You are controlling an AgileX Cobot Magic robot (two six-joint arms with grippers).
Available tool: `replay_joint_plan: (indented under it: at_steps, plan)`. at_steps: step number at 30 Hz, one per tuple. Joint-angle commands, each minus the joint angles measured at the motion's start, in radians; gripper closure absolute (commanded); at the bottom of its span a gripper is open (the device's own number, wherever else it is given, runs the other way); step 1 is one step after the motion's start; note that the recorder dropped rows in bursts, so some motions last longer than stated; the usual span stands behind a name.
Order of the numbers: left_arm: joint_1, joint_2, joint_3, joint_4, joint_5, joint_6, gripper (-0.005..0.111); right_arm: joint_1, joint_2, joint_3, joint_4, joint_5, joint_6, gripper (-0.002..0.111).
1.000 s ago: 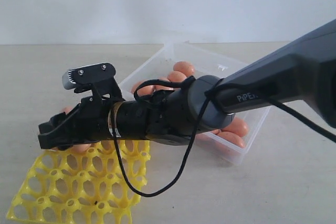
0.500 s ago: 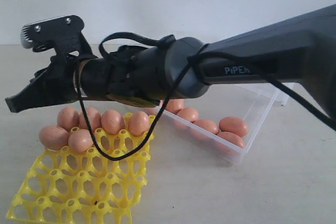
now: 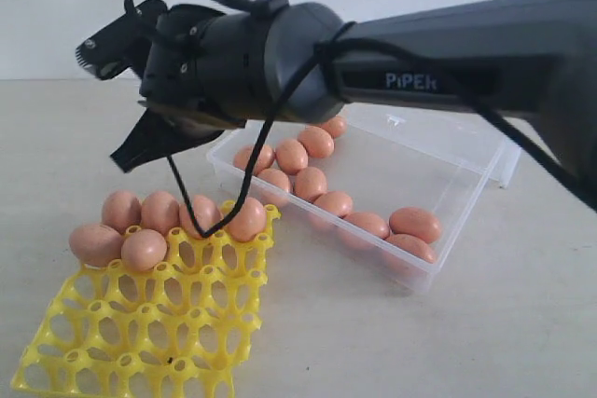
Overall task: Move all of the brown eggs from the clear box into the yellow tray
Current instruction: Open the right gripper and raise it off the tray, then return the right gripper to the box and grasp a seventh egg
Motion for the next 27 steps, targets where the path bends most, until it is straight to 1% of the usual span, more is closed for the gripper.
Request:
replay_joint_plan:
  at_steps: [1,3,4,7,9,11,14,15,17,18,19,21,22,24,27]
  plan:
    - [-0.006,-0.002,0.003,0.001,-0.008,0.005,0.111,-0.012,-0.056,-0.029,-0.098,0.238,-0.034,0.108]
    - [-0.006,-0.002,0.003,0.001,-0.008,0.005,0.111,-0.012,-0.080,-0.029,-0.127,0.308,-0.053,0.108]
    - [-0.006,-0.002,0.003,0.001,-0.008,0.005,0.111,-0.015,-0.095,-0.029,-0.147,0.334,-0.027,0.108]
    - [-0.006,-0.002,0.003,0.001,-0.008,0.005,0.111,-0.053,-0.141,-0.025,-0.155,0.342,0.139,0.108]
    - [-0.006,-0.002,0.003,0.001,-0.008,0.005,0.111,-0.096,-0.161,-0.004,-0.136,0.329,0.178,0.108]
    - [-0.006,-0.002,0.003,0.001,-0.008,0.005,0.111,-0.153,-0.168,0.034,-0.099,0.322,0.161,0.108]
    - [-0.006,-0.002,0.003,0.001,-0.008,0.005,0.111,-0.240,-0.172,0.102,0.002,0.316,0.071,0.108]
    - [-0.006,-0.002,0.003,0.001,-0.008,0.005,0.111,-0.278,-0.174,0.124,0.095,0.296,0.007,0.108]
    - [-0.006,-0.002,0.003,0.001,-0.008,0.005,0.111,-0.329,-0.181,0.142,0.289,0.243,-0.190,0.108]
    - [-0.006,-0.002,0.003,0.001,-0.008,0.005,0.111,-0.366,-0.179,0.143,0.480,0.231,-0.383,0.108]
    - [-0.006,-0.002,0.003,0.001,-0.008,0.005,0.111,-0.391,-0.179,0.143,0.613,0.233,-0.523,0.108]
    - [-0.006,-0.002,0.003,0.001,-0.008,0.005,0.111,-0.447,-0.179,0.143,0.916,0.294,-0.829,0.108]
    - [-0.006,-0.002,0.003,0.001,-0.008,0.005,0.111,-0.473,-0.179,0.143,1.022,0.327,-0.911,0.108]
    - [-0.006,-0.002,0.003,0.001,-0.008,0.005,0.111,-0.511,-0.179,0.143,1.121,0.396,-0.975,0.108]
    - [-0.006,-0.002,0.003,0.001,-0.008,0.005,0.111,-0.532,-0.179,0.143,1.084,0.436,-0.975,0.108]
